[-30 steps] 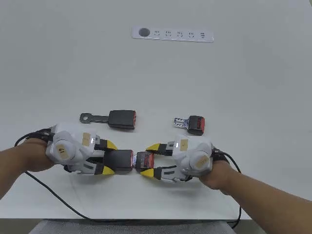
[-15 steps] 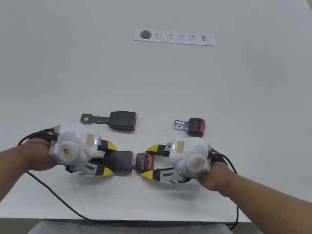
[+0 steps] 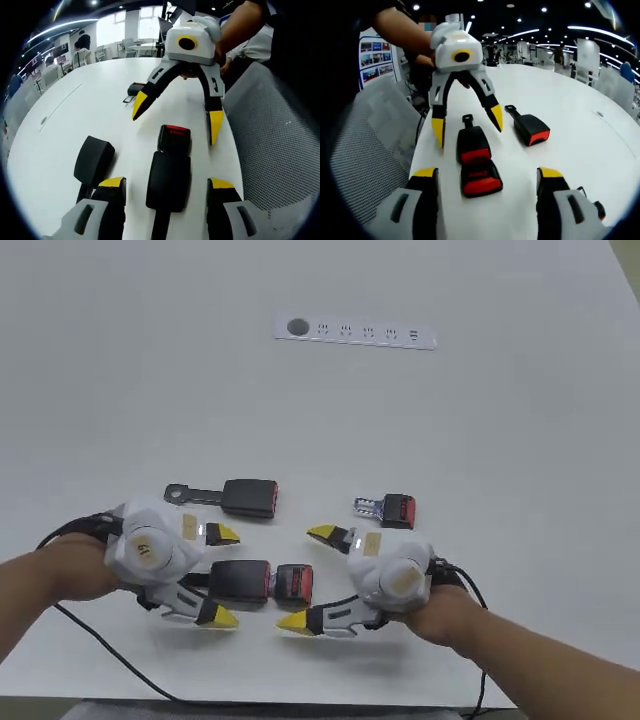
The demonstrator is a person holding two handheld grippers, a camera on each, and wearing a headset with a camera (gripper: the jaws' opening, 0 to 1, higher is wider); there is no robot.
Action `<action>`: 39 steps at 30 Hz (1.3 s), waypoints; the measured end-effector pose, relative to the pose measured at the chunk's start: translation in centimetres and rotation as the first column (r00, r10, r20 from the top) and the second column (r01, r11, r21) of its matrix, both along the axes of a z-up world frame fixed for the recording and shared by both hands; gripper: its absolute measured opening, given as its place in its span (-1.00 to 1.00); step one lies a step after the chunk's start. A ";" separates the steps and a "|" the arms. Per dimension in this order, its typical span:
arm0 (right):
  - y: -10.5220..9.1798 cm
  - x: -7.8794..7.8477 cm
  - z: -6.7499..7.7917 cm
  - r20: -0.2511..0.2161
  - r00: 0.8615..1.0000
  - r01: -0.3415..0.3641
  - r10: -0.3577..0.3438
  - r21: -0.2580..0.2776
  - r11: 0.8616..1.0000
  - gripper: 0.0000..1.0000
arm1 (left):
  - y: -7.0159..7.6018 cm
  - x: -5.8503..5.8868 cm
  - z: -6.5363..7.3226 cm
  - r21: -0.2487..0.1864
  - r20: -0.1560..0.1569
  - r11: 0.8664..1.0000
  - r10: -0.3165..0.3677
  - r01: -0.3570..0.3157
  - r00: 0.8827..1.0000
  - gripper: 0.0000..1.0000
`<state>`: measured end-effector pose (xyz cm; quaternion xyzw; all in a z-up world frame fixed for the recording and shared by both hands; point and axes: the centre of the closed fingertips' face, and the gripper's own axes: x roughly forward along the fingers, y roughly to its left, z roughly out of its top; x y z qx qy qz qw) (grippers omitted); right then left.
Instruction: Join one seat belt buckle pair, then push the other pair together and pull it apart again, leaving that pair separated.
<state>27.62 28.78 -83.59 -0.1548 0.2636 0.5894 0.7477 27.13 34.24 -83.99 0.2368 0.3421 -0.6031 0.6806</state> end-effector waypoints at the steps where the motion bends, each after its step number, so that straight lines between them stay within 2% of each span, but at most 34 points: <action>1: -0.2 0.1 0.1 -0.003 1.000 0.009 -0.009 0.000 1.000 0.63 | -0.1 0.0 0.4 -0.002 0.006 1.000 0.003 -0.003 1.000 0.35; 6: -1.7 1.4 1.2 0.027 0.998 0.058 -0.059 0.013 0.998 0.62 | -0.3 1.3 1.9 -0.026 0.045 0.999 0.032 -0.031 0.998 0.35; 9: -3.0 2.2 1.5 0.030 0.996 0.084 -0.084 0.001 0.996 0.61 | -0.4 2.2 2.4 -0.022 0.065 0.999 0.043 -0.041 0.997 0.36; 15: -5.6 4.0 2.2 0.045 0.989 0.139 -0.138 -0.002 0.990 0.60 | -0.7 3.8 3.6 -0.043 0.079 0.997 0.061 -0.058 0.995 0.35; 21: -8.2 6.5 3.2 0.060 0.978 0.199 -0.199 0.007 0.980 0.60 | -0.5 5.4 4.2 -0.052 0.092 0.996 0.075 -0.071 0.993 0.35; 30: -11.6 9.3 3.0 0.053 0.971 0.235 -0.234 -0.021 0.972 0.60 | 0.1 7.3 4.3 -0.054 0.090 0.996 0.080 -0.075 0.993 0.34; 35: -12.5 9.6 2.2 0.045 0.976 0.217 -0.214 -0.052 0.975 0.59 | 0.4 8.4 3.7 -0.040 0.088 0.997 0.075 -0.071 0.993 0.33; 39: -13.1 9.7 1.4 0.014 0.979 0.204 -0.204 -0.073 0.976 0.58 | 0.5 9.2 3.1 -0.024 0.088 0.998 0.064 -0.062 0.994 0.32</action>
